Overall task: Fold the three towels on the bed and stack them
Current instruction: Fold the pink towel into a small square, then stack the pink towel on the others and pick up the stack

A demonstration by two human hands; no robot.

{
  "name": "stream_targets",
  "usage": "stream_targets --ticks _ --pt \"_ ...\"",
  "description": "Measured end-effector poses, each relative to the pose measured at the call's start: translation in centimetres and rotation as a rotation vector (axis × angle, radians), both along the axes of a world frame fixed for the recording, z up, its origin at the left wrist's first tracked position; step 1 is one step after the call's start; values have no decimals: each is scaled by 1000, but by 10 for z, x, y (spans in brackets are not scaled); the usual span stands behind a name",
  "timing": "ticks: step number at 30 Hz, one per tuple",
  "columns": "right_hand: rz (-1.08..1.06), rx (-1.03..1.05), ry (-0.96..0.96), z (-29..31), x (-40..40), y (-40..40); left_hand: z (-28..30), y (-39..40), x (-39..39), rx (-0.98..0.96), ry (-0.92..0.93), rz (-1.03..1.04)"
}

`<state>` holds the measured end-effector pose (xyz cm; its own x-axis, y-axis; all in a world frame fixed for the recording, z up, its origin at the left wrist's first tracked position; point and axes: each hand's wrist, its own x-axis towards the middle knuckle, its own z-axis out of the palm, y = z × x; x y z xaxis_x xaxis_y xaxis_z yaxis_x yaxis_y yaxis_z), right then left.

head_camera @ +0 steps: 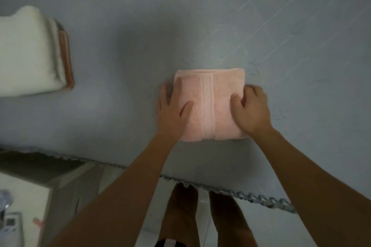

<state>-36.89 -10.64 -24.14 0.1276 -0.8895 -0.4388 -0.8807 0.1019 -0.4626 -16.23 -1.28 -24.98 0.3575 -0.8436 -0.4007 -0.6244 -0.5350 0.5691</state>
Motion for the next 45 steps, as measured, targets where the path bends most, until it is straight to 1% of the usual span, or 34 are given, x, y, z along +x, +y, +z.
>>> stream_targets --ticks 2,4,6,8,9,10,12,14,16,17,20,21,23,25,26,27,29,30,31,32,34,35,37,39,41,43,45 --pt "-257 216 -176 13 -2 9 11 9 -8 -40 222 322" --pt "-475 438 -297 18 -9 22 21 15 -15 12 411 612" --pt "-535 547 -374 20 -18 32 23 21 -14 113 607 799" --pt "-551 593 -439 32 -21 34 27 25 -3 282 920 820" --pt "-563 609 -468 39 -21 34 34 27 4 376 1037 793" --pt "-578 628 -497 46 -20 34 42 28 12 439 1089 755" --pt "-585 669 -549 66 -9 34 63 24 30 445 1058 655" --pt "-566 677 -599 86 14 34 89 17 56 332 982 617" --pt "-527 652 -686 107 57 33 120 8 96 181 905 632" --pt "-499 637 -726 117 86 32 137 4 121 108 850 632" --pt "-387 580 -790 144 197 26 190 0 215 -58 562 639" --pt "-340 567 -803 152 238 25 204 2 251 -104 493 654" --pt "-258 568 -815 157 318 21 223 8 328 -168 445 676" --pt "-208 568 -777 149 391 22 220 18 402 -170 489 708" --pt "-198 564 -727 139 422 25 207 23 432 -138 499 735" --pt "-188 548 -647 126 448 29 188 28 456 -92 477 753" --pt "-190 494 -415 94 480 41 144 38 486 -1 414 712" --pt "-229 477 -333 81 488 47 122 42 492 25 426 687" --pt "-281 475 -305 70 491 51 103 44 496 43 478 672" --pt "-332 489 -333 61 490 52 86 47 500 51 548 666" --pt "-376 572 -482 50 485 46 64 52 511 43 655 652" --pt "-360 637 -555 46 483 41 57 54 516 40 687 631" --pt "-310 759 -638 40 479 31 46 59 525 61 764 569" --pt "-293 845 -698 33 479 28 44 59 529 127 849 527" --pt "-340 940 -771 33 483 29 48 56 529 240 947 514" --pt "-393 1029 -813 41 479 32 59 53 522 313 1057 509" --pt "-419 1070 -842 57 460 38 75 53 505 343 1120 535"
